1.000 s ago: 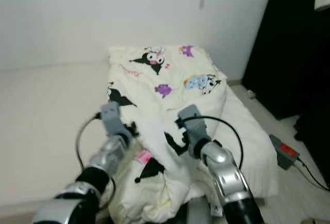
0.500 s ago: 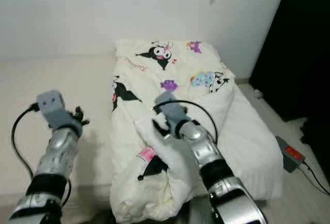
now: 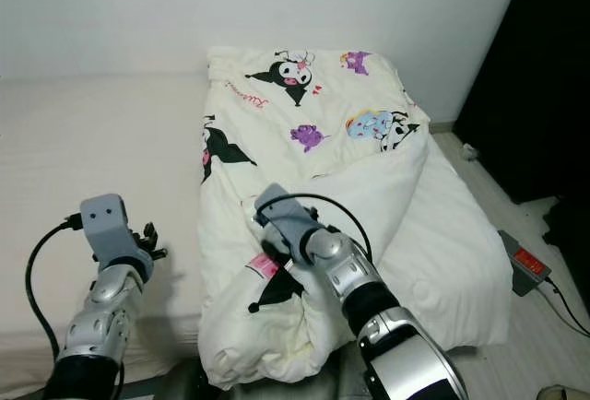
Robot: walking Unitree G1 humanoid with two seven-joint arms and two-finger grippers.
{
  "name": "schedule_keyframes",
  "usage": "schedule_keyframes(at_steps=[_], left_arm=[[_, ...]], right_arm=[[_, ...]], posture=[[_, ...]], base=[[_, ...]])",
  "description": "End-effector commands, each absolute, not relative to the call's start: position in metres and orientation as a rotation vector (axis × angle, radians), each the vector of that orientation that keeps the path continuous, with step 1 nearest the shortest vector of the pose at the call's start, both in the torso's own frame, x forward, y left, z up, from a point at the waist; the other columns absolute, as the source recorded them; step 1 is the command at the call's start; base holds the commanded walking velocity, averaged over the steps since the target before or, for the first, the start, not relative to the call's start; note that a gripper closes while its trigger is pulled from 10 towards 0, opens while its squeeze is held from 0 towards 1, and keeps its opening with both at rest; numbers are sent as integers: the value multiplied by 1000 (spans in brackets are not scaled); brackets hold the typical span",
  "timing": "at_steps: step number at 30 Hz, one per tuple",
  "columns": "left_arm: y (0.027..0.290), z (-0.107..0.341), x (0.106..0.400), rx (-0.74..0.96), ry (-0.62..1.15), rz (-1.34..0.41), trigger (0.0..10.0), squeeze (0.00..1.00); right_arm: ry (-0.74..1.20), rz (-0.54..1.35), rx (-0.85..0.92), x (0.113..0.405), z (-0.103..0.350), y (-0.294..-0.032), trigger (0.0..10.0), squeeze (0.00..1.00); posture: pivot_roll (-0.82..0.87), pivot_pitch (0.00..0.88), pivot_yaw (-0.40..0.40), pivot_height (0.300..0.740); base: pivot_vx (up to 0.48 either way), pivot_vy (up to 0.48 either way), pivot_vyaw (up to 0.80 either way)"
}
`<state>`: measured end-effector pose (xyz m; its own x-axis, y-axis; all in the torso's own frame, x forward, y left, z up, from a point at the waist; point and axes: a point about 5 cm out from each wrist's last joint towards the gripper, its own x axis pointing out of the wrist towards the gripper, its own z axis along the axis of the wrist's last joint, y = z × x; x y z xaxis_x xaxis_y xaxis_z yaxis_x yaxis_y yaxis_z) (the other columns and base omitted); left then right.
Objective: Clean up the room
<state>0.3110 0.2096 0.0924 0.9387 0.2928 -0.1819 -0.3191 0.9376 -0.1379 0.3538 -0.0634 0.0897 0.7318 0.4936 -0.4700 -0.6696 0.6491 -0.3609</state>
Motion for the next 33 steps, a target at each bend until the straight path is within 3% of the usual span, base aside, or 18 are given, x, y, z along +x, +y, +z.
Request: schedule_keyframes(at_steps=[1, 2, 3, 6, 8, 14, 17, 19, 20, 21, 22, 23, 26, 33], left_arm=[[208, 88, 306, -158, 186, 311, 10000, 0], [208, 88, 306, -158, 186, 311, 10000, 0], [207, 89, 305, -158, 188, 308, 10000, 0], [206, 90, 305, -159, 189, 308, 10000, 0], [202, 90, 306, -167, 192, 300, 10000, 0], [196, 89, 308, -178, 195, 291, 10000, 0], [187, 89, 313, -197, 197, 269, 10000, 0], [187, 89, 313, -197, 197, 269, 10000, 0], [184, 90, 315, -202, 197, 263, 10000, 0], [184, 90, 315, -202, 197, 263, 10000, 0], [181, 90, 316, -206, 196, 254, 10000, 0], [181, 90, 316, -206, 196, 254, 10000, 0], [173, 89, 321, -223, 201, 229, 10000, 0], [166, 90, 325, -233, 199, 208, 10000, 0]], right_arm=[[392, 642, -577, 352, 81, -68, 10000, 0], [392, 642, -577, 352, 81, -68, 10000, 0], [398, 541, -583, 358, 84, -81, 0, 0], [399, 510, -580, 360, 85, -85, 0, 0], [400, 391, -560, 367, 91, -105, 0, 0], [410, 284, -547, 371, 96, -128, 0, 0], [510, 72, -619, 362, 98, -190, 0, 0], [510, 72, -619, 362, 98, -190, 0, 0], [541, 13, -649, 357, 99, -207, 0, 0], [541, 13, -649, 357, 99, -207, 0, 0], [596, -39, -700, 347, 99, -227, 0, 0], [596, -39, -700, 347, 99, -227, 0, 0], [767, -77, -841, 293, 101, -271, 0, 0], [926, 44, -884, 242, 91, -268, 0, 0]], posture=[[-24, 214, -19, 567], [-24, 214, -19, 567], [-26, 213, -20, 567], [-26, 213, -20, 567], [-41, 200, -28, 567], [-57, 187, -32, 567], [-89, 162, -44, 567], [-89, 162, -44, 567], [-92, 160, -45, 567], [-92, 160, -45, 567], [-112, 151, -51, 567], [-112, 151, -51, 567], [-166, 131, -62, 567], [-194, 121, -70, 567]], base=[[0, 0, 0], [0, 0, 0], [0, 0, 0], [0, 0, 0], [0, 0, 0], [0, 0, 0], [0, 0, 0], [0, 0, 0], [0, 0, 0], [0, 0, 0], [0, 0, 0], [0, 0, 0], [0, 0, 0], [0, 0, 0]])
